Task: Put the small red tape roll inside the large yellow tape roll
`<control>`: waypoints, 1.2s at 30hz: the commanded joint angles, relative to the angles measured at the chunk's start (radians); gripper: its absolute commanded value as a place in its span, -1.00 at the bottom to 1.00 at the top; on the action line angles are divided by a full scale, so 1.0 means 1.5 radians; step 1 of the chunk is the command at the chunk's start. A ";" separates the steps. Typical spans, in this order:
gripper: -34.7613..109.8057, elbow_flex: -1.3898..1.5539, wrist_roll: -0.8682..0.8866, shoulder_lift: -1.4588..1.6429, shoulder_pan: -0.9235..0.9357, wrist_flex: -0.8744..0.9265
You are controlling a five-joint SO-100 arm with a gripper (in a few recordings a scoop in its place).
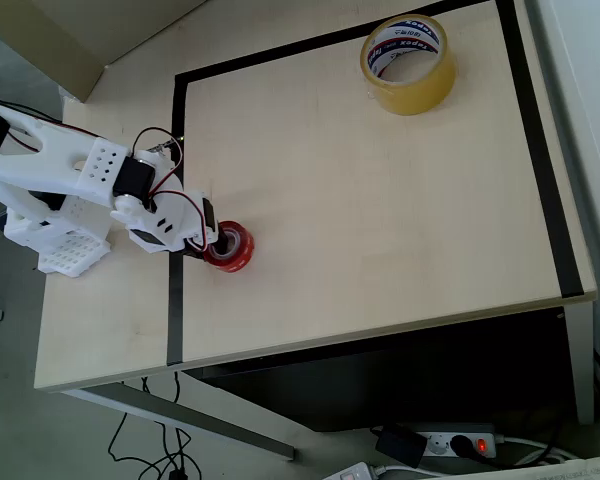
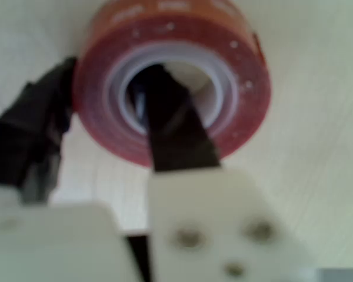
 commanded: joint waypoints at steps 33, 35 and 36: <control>-0.52 -1.441 -0.056 -0.515 -0.382 0.202; -0.52 -1.436 -0.054 -0.530 -0.397 0.175; -0.52 -1.436 -0.050 -0.537 -0.401 0.161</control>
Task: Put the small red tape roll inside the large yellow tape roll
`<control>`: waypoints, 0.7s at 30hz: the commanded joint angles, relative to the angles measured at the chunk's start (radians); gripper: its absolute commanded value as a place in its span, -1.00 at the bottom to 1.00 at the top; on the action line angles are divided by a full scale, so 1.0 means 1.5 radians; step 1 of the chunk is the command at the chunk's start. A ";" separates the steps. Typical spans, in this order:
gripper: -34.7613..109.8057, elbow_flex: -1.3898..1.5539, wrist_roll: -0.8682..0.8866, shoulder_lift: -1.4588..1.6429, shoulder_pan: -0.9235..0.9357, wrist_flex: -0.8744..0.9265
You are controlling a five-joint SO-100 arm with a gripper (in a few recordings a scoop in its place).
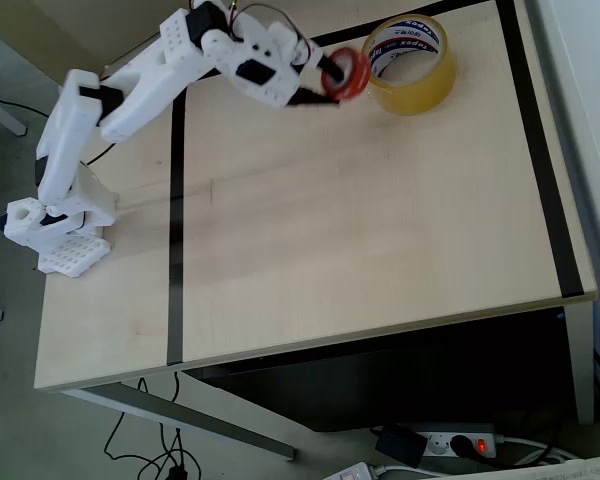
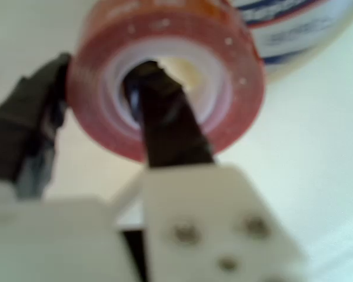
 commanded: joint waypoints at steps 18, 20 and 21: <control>-0.52 -0.224 -0.038 -0.100 -0.022 -0.168; -0.50 -0.224 -0.037 -0.111 -0.018 -0.168; -0.48 -0.224 -0.037 -0.117 -0.016 -0.167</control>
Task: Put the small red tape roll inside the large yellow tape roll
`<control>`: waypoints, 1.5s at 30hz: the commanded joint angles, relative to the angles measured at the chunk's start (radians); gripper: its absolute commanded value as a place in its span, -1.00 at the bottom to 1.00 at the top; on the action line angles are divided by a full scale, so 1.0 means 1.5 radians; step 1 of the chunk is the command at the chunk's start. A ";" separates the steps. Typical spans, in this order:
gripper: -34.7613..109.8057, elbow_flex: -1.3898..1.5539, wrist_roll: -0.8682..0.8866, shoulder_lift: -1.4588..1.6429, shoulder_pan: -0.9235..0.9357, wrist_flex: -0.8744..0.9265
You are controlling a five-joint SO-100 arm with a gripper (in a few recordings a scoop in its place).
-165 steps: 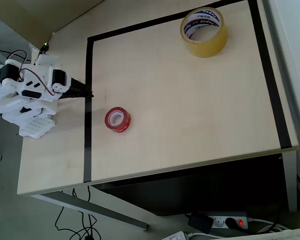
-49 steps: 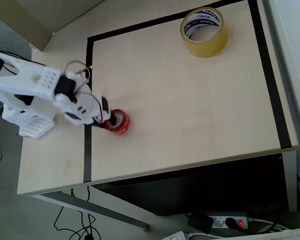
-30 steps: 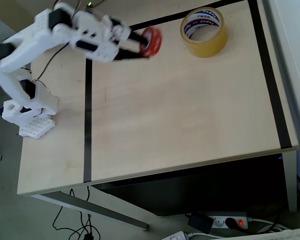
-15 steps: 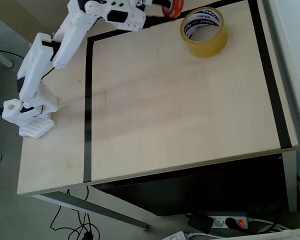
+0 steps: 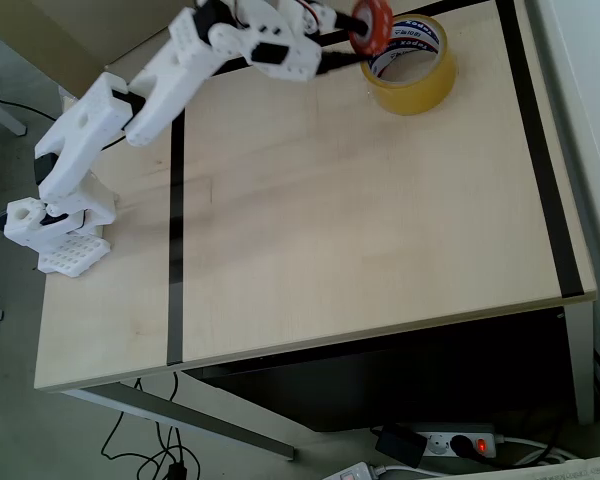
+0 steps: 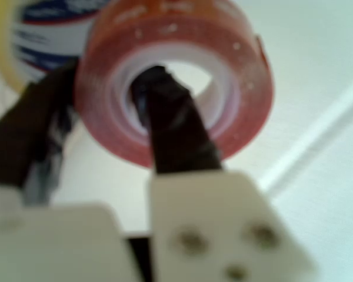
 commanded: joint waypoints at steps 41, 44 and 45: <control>-0.52 0.420 0.227 0.738 0.122 0.414; -0.52 0.566 0.234 0.865 0.135 0.348; -0.52 0.617 0.234 0.908 0.137 0.323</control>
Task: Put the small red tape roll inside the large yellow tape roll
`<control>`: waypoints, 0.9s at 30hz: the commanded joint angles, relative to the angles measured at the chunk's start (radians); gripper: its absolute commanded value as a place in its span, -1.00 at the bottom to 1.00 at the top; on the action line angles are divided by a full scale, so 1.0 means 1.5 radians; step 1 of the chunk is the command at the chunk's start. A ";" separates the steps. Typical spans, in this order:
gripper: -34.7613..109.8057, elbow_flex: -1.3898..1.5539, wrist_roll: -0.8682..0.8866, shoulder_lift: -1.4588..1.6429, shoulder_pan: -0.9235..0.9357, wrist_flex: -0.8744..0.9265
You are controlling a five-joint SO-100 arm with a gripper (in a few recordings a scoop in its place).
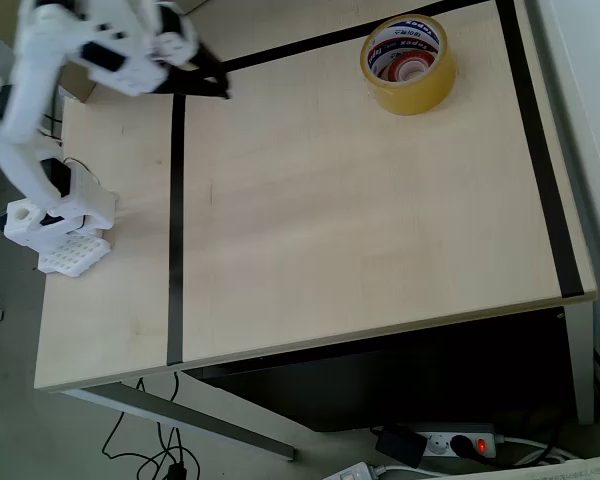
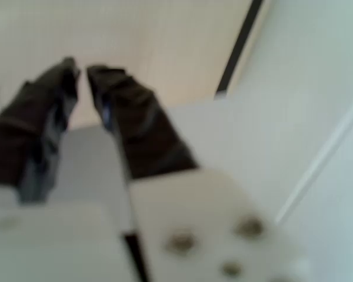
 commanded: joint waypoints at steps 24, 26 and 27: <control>-0.52 1.298 0.073 1.042 0.061 -0.520; -0.52 1.351 0.076 1.102 0.052 -0.495; -0.52 1.376 0.076 1.130 0.050 -0.483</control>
